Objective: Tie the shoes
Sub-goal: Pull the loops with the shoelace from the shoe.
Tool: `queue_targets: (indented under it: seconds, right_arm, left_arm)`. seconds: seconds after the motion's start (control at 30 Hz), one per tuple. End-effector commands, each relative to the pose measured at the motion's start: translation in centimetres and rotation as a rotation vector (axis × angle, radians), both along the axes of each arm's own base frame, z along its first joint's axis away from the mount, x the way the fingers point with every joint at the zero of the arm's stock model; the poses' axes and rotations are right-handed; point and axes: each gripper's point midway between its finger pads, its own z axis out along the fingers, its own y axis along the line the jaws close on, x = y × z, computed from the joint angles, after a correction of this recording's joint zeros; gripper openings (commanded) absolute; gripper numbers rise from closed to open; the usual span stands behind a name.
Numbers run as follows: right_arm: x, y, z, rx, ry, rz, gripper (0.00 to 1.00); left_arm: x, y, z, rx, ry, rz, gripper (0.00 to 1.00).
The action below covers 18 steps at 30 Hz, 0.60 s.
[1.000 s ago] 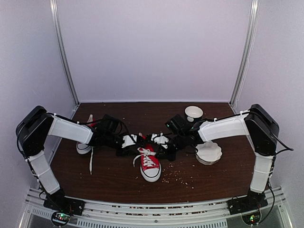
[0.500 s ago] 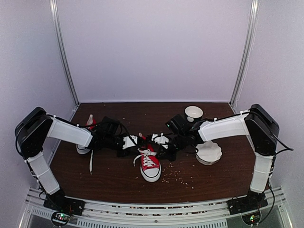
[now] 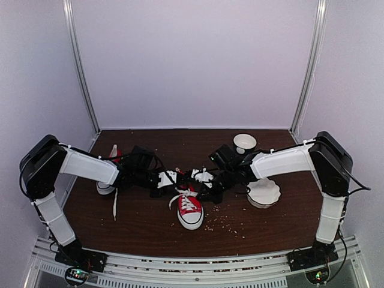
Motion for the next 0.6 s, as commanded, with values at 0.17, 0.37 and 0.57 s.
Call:
queue_targets:
  seconds: [0.17,0.37,0.57]
  right_arm:
    - [0.0,0.5,1.6,0.027,-0.023,0.011,0.00]
    - [-0.1,0.4,1.8,0.030,-0.019,0.004,0.00]
    - [-0.8,0.0,2.0,0.039,0.025,-0.042,0.00]
  left_arm:
    - [-0.1,-0.7,1.1,-0.034,-0.037,-0.022,0.11]
    - [1.3,-0.1,2.0,-0.050,-0.076,0.077,0.00]
    - [3.5,0.6,2.2,-0.053,-0.089,0.209,0.00]
